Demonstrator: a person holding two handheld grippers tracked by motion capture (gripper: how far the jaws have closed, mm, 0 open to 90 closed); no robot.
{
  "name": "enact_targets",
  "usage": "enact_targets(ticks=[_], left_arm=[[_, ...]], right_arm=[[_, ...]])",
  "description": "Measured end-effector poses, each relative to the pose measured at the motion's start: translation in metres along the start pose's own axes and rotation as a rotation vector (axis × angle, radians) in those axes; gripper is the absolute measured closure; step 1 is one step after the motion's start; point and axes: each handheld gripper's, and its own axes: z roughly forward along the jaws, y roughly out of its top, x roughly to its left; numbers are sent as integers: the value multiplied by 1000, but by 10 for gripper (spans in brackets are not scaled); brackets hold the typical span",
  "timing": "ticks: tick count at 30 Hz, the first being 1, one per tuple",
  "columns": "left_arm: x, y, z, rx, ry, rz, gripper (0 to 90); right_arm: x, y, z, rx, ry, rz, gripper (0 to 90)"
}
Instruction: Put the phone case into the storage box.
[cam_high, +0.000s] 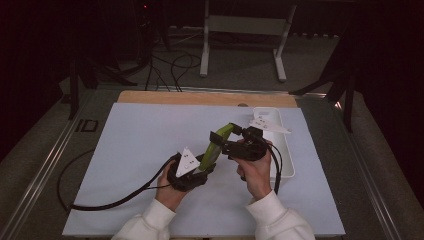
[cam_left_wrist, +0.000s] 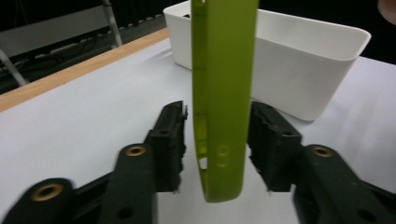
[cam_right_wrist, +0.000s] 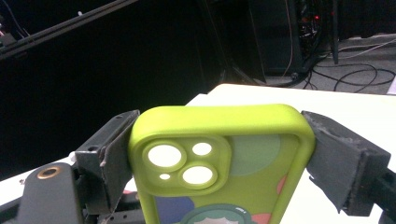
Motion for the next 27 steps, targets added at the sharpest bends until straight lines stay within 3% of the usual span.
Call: enact_targets(ticks=[3,5,6,11,20,27], left_arm=[[0,1,-1,0,17,-2,406],[2,2,-1,5,28,-6,276],[2,2,-2,8,40,-8,276],[6,4,-4,13,90,-20,99],[10,7,-10,29,110,-14,16],[18,6,-16,38,131,-33,7]], right_arm=[[0,0,0,0,-6,-3,156],[0,0,0,5,-9,-6,156],[0,0,0,5,-9,-6,156],[1,1,-1,10,-15,-23,156],[0,3,-2,10,-34,-26,156],[-1,5,-4,13,-44,-34,156]])
